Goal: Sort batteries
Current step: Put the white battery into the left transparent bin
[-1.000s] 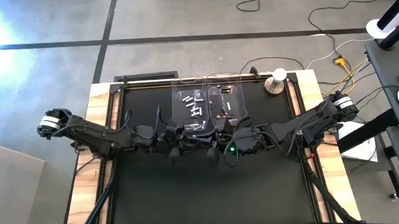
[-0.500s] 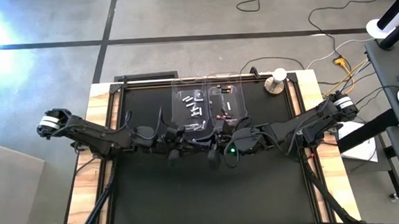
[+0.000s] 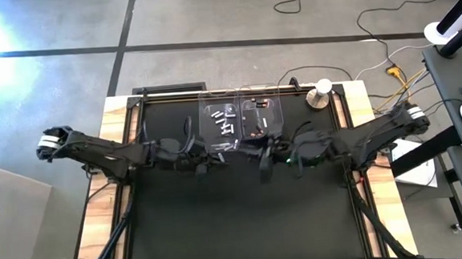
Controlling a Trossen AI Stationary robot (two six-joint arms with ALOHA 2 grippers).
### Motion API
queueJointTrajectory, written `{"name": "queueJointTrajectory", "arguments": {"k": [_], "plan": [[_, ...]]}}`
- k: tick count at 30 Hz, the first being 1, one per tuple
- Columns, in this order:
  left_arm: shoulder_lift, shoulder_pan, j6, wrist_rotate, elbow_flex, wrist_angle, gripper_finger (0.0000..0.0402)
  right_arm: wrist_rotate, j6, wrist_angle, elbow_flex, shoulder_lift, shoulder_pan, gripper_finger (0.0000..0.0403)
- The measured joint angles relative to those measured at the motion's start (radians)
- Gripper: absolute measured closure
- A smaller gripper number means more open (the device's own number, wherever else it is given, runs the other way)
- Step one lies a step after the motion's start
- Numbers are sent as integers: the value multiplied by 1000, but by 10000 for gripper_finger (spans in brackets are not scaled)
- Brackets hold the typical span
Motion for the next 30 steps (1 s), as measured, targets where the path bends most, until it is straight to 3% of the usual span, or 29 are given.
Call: {"name": "queueJointTrajectory", "arguments": {"k": [7,16,19,24,30], "plan": [[30,152,42,92,201,-563,387,37,-49,-97,1,-124,0,206],[303,417,287,162,583,-1115,383,89,79,-479,1,-211,0,219],[419,481,365,166,677,-1216,384,160,124,-586,1,-223,0,220],[597,571,431,352,790,-1256,384,184,197,-698,1,-237,0,216],[747,616,442,374,870,-1321,384,183,214,-790,1,-243,0,223]]}}
